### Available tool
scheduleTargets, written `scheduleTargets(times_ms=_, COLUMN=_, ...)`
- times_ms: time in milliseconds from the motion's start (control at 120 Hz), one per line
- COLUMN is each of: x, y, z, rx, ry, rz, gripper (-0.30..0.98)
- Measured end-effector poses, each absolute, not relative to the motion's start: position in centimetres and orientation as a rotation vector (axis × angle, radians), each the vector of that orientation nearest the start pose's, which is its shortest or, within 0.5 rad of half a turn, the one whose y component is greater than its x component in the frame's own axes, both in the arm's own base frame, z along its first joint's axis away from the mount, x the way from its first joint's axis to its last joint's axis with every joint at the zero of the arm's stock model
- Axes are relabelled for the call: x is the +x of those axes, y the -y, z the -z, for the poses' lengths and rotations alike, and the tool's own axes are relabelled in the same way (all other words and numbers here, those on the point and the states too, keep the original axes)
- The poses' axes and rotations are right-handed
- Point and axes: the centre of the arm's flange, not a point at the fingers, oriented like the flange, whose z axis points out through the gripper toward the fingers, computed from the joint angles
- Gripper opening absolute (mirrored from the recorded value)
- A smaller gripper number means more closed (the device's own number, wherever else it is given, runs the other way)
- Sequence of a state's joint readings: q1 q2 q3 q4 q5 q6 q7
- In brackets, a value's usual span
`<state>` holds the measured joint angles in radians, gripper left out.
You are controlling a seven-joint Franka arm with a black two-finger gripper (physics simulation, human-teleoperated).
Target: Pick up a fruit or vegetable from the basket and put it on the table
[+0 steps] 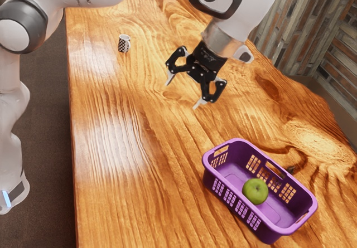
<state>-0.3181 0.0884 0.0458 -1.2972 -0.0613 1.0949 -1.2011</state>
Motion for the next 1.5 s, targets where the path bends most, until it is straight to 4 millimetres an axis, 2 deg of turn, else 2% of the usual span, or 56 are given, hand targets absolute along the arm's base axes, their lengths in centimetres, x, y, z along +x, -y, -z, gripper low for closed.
scheduleTargets(times_ms=50, x=52.4, y=9.9, z=-66.8, rx=-2.566, ry=1.587, rz=-0.335, gripper=0.69)
scheduleTargets(times_ms=83, x=53.1, y=7.2, z=-67.1, rx=-2.497, ry=1.745, rz=-0.310, gripper=0.69)
scheduleTargets(times_ms=117, x=53.4, y=5.7, z=-67.6, rx=-2.442, ry=1.866, rz=-0.282, gripper=0.69)
scheduleTargets(times_ms=158, x=53.4, y=5.4, z=-68.3, rx=-2.395, ry=1.970, rz=-0.250, gripper=0.69)
scheduleTargets(times_ms=250, x=53.0, y=8.3, z=-69.5, rx=-2.352, ry=2.088, rz=-0.217, gripper=0.69)
scheduleTargets(times_ms=283, x=53.2, y=10.2, z=-69.3, rx=-2.344, ry=2.094, rz=-0.199, gripper=0.69)
scheduleTargets(times_ms=350, x=54.8, y=15.1, z=-68.7, rx=-2.367, ry=2.075, rz=-0.162, gripper=0.69)
scheduleTargets(times_ms=458, x=57.3, y=22.0, z=-66.3, rx=-2.433, ry=2.019, rz=-0.167, gripper=0.69)
scheduleTargets(times_ms=525, x=58.7, y=24.1, z=-64.0, rx=-2.453, ry=1.999, rz=-0.179, gripper=0.69)
scheduleTargets(times_ms=683, x=62.5, y=25.5, z=-58.6, rx=-2.528, ry=1.923, rz=-0.137, gripper=0.69)
scheduleTargets(times_ms=775, x=64.0, y=27.0, z=-55.3, rx=-2.615, ry=1.828, rz=-0.124, gripper=0.69)
scheduleTargets(times_ms=833, x=64.6, y=27.7, z=-53.9, rx=-2.674, ry=1.767, rz=-0.107, gripper=0.69)
scheduleTargets(times_ms=1092, x=65.2, y=29.3, z=-50.7, rx=-2.877, ry=1.515, rz=-0.041, gripper=0.69)
scheduleTargets(times_ms=1392, x=65.5, y=29.7, z=-48.4, rx=-3.021, ry=1.271, rz=0.018, gripper=0.69)
scheduleTargets(times_ms=1500, x=65.2, y=29.8, z=-48.4, rx=-3.059, ry=1.196, rz=0.046, gripper=0.69)
